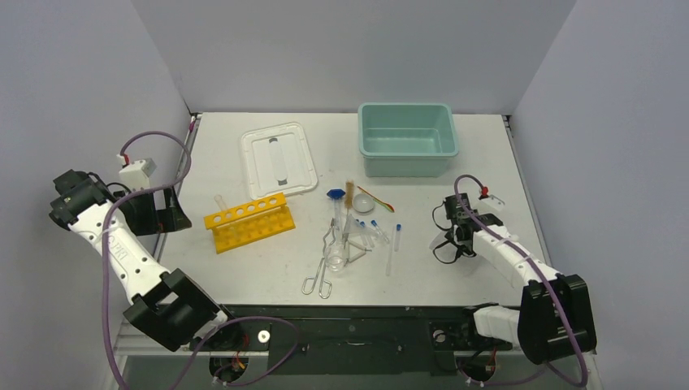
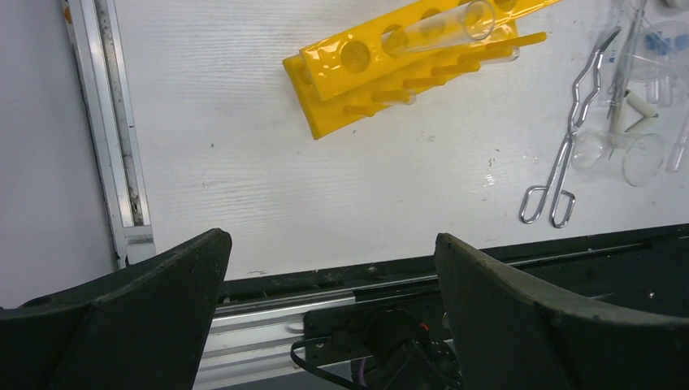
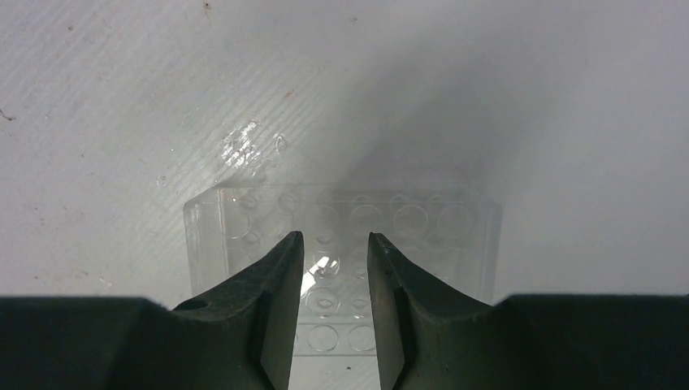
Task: Organize the chemistry lab equipment
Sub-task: Pick up the test tube at the center of the board.
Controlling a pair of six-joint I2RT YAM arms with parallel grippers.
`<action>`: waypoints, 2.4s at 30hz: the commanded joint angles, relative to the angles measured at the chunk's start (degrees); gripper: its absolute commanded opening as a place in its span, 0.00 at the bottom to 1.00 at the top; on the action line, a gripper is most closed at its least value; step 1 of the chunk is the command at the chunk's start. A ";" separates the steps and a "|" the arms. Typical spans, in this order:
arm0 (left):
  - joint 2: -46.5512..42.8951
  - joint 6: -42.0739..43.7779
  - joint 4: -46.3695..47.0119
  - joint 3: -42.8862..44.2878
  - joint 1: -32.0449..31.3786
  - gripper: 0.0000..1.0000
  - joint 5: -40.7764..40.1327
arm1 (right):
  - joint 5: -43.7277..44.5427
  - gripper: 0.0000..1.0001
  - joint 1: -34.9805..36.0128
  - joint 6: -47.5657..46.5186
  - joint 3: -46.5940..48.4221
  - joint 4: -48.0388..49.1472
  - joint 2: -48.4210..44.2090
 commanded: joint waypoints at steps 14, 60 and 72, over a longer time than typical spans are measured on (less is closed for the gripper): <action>-3.93 -4.43 -3.44 3.34 0.38 0.97 4.38 | -8.08 0.29 0.43 -2.02 2.18 11.03 8.24; -16.75 -21.88 18.53 -11.50 -15.02 0.97 2.91 | 3.44 0.83 28.85 -8.50 11.84 10.64 -7.93; -18.73 -21.26 19.21 -14.69 -15.02 0.96 -0.20 | 4.48 0.76 33.68 -6.77 11.58 12.33 -3.46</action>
